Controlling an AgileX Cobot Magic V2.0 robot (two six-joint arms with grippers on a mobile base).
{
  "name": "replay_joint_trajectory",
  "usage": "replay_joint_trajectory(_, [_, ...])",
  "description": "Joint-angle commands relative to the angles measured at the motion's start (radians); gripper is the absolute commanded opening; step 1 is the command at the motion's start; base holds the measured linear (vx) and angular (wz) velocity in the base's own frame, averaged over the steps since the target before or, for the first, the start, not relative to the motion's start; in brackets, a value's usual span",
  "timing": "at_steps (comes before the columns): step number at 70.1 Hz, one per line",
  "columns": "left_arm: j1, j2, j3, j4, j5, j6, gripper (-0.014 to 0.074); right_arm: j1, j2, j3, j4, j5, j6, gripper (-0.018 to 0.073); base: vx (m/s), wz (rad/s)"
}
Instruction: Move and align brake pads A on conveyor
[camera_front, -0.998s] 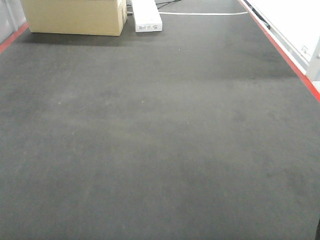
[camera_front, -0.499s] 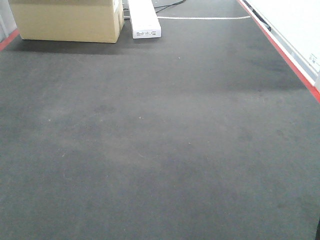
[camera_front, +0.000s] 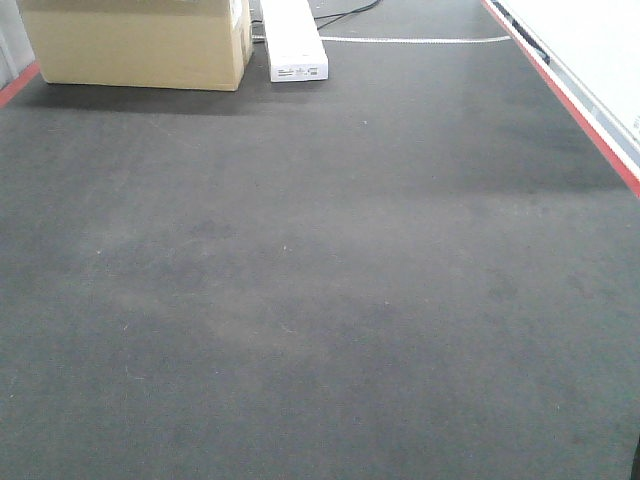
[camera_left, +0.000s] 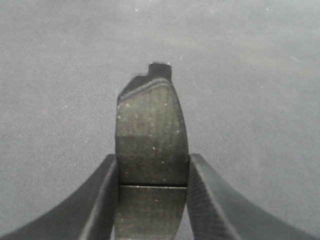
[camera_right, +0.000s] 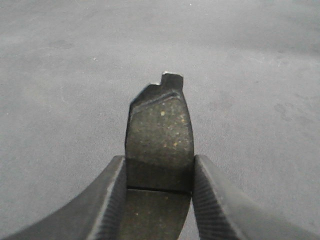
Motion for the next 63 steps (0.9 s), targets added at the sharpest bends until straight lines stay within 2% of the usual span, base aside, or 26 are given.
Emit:
replay_joint_trajectory(1, [0.000,0.014,-0.028,0.009,-0.084,-0.001,-0.0006,-0.002,0.008,-0.030,-0.016,-0.095,-0.004,-0.0011,0.06,0.02])
replay_joint_trajectory(63, [0.000,0.014,-0.028,0.009,-0.084,-0.001,-0.0006,-0.002,0.008,-0.030,-0.016,-0.095,-0.004,-0.0011,0.02,0.01])
